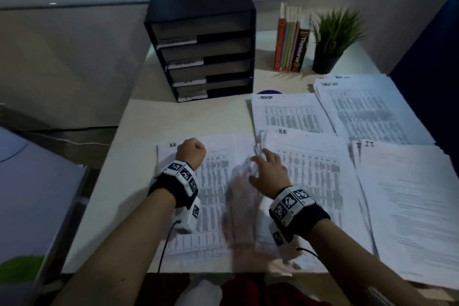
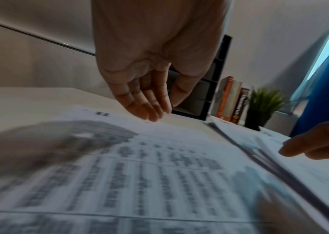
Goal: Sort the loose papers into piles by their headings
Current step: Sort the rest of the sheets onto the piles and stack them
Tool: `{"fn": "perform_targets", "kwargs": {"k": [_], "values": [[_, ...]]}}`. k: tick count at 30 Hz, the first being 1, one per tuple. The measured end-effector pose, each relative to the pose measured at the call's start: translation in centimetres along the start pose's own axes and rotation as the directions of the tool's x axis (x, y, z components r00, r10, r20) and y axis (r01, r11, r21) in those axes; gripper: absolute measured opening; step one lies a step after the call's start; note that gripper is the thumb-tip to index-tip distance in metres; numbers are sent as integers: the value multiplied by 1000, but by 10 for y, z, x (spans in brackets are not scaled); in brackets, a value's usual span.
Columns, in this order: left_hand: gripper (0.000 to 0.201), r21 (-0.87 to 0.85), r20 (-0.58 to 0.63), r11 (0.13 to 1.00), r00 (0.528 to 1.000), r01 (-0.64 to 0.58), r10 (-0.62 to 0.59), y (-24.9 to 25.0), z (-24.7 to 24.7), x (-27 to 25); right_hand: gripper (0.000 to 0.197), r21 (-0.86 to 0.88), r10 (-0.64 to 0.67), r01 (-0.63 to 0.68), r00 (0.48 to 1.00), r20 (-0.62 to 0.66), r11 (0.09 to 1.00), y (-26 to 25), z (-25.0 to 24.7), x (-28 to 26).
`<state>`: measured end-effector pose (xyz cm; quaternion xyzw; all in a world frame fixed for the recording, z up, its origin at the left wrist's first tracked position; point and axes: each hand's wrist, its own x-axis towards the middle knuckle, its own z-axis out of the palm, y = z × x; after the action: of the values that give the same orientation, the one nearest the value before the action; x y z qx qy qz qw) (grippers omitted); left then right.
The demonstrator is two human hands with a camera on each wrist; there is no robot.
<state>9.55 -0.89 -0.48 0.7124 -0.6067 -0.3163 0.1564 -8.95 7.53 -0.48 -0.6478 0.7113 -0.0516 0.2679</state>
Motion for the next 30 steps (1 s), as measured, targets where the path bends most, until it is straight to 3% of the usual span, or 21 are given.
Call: {"fn": "perform_targets", "kwargs": {"k": [4, 8, 12, 18, 21, 24, 27, 28, 30], "values": [[18, 91, 21, 993, 997, 76, -78, -55, -30, 20, 58, -53, -90, 95, 991, 104, 994, -50, 31, 8], [52, 226, 86, 966, 985, 126, -149, -87, -43, 39, 62, -100, -123, 142, 976, 178, 985, -78, 53, 17], [63, 306, 156, 948, 978, 88, -141, -99, -48, 60, 66, -174, -94, 128, 977, 193, 976, -85, 67, 24], [44, 219, 226, 969, 972, -116, 65, -109, -56, 67, 69, -217, -3, 40, 986, 167, 975, -93, 70, 29], [53, 130, 204, 976, 968, -174, 146, -111, -57, 64, 65, -194, 21, 8, 989, 147, 981, -101, 70, 29], [52, -88, 172, 978, 964, -190, 203, -100, -58, 46, 58, -40, 58, -53, 992, 116, 998, -104, 75, 33], [50, -277, 272, 934, 914, -225, 301, -91, -62, 26, 34, 232, 138, -139, 990, 19, 963, -109, 77, 41], [49, -309, 325, 923, 886, -230, 330, -89, -64, 22, 28, 331, 163, -148, 986, -18, 932, -112, 76, 43], [47, -344, 448, 919, 825, -195, 343, -88, -69, 16, 37, 595, 213, -156, 977, -26, 788, -117, 75, 47]]}}
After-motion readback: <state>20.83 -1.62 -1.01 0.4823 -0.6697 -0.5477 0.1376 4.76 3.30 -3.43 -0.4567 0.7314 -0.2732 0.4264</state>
